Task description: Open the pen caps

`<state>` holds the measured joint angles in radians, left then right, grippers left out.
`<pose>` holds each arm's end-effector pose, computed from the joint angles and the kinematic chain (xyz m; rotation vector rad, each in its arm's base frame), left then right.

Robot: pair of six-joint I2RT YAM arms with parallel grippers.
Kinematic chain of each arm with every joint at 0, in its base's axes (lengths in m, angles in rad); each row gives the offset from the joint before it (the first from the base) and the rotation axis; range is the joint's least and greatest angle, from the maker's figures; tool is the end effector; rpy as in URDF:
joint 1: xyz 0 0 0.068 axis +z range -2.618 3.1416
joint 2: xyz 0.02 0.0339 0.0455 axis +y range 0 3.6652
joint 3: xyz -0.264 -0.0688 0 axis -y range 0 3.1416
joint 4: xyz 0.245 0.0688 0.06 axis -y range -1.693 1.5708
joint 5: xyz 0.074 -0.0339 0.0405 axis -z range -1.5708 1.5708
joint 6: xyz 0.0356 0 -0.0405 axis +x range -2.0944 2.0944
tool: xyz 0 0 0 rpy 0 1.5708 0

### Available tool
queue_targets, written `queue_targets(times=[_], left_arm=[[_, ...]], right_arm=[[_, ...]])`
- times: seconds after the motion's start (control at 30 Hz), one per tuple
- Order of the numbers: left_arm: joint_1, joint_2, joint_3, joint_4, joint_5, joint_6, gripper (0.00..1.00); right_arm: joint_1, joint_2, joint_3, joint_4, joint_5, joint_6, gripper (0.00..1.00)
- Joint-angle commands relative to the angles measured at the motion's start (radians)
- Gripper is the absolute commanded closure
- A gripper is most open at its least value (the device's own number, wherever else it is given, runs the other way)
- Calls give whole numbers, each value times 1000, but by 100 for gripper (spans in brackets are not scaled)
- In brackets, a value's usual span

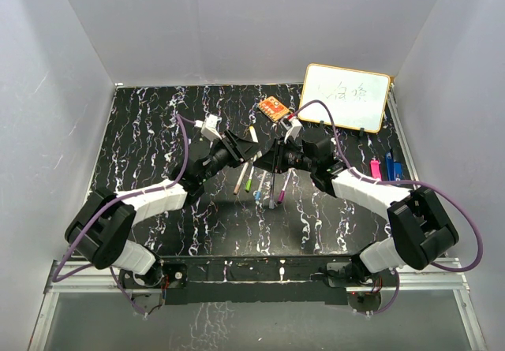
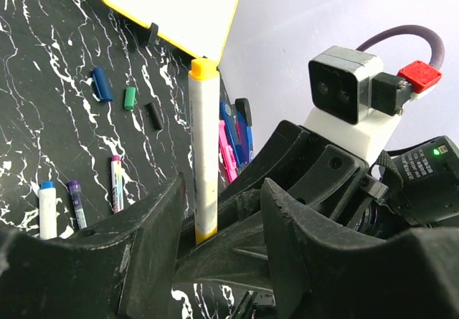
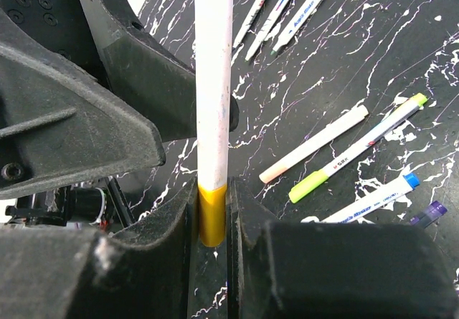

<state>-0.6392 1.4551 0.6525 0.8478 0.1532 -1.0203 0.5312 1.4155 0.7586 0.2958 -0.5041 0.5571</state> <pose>0.2471 -0.1905 0.2462 -0.1885 1.7003 -1.4046 0.2570 0.1710 0.2351 -0.3382 2.0533 1.1846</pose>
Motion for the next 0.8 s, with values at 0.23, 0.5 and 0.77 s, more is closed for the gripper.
queue_targets(times=[0.23,0.5,0.77], left_arm=[[-7,21,59,46,30,53,55],[-7,35,63,52,32,56,61],[-7,50,58,85,37,49,91]], right_arm=[[4,-39,20,9,-34,-38,100],[6,-57,4,5,-41,-42,100],[7,-58,7,4,-53,-50,100]])
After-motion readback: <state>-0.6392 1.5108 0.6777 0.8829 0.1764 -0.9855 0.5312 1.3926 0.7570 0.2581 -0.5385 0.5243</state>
